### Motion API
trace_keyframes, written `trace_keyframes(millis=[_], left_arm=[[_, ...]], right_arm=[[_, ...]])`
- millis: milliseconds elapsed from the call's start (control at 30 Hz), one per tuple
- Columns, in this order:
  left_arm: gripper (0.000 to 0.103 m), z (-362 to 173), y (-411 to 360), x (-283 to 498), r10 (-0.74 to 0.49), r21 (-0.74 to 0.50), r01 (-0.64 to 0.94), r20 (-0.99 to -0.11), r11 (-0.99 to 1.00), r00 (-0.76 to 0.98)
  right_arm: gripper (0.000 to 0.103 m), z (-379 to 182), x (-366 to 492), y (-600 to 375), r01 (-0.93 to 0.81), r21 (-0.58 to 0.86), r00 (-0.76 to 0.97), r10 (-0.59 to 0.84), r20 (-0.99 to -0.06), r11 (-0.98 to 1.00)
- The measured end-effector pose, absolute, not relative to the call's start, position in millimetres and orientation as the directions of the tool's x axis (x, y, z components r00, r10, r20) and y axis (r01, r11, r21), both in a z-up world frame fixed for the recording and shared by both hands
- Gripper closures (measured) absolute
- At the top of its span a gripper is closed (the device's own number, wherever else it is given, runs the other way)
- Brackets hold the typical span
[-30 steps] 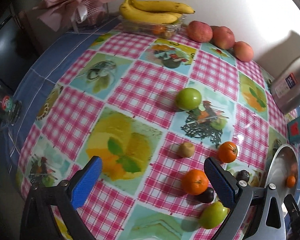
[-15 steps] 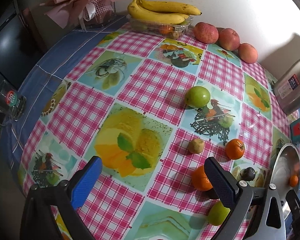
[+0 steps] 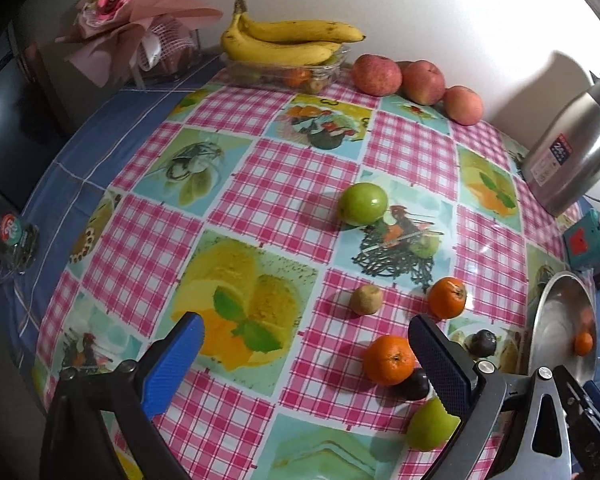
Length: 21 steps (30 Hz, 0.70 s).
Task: Organize fruits
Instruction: 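Move both open tools back over the remaining fruit, then grasp another mandarin orange with the left tool while the right tool approaches the green apple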
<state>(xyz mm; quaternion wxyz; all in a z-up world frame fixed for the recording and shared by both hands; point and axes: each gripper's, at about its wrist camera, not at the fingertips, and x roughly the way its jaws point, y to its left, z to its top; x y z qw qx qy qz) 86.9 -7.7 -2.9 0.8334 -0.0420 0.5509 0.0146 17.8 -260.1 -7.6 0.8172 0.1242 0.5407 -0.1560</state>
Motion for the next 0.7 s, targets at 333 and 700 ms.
trace_keyframes(millis=[333,700], left_arm=[[0.0,-7,1,94,-0.081,-0.115,-0.078,-0.933,0.99,0.35],[0.0,-24,2,95,-0.143,-0.161,-0.05,-0.956,0.986,0.256]], right_arm=[[0.009,-11,24,-241,0.34,0.052,0.395,-0.092,-0.914,0.939],[0.009,-24,34,-206,0.282,0.088,0.375,-0.025,-0.927,0.955]])
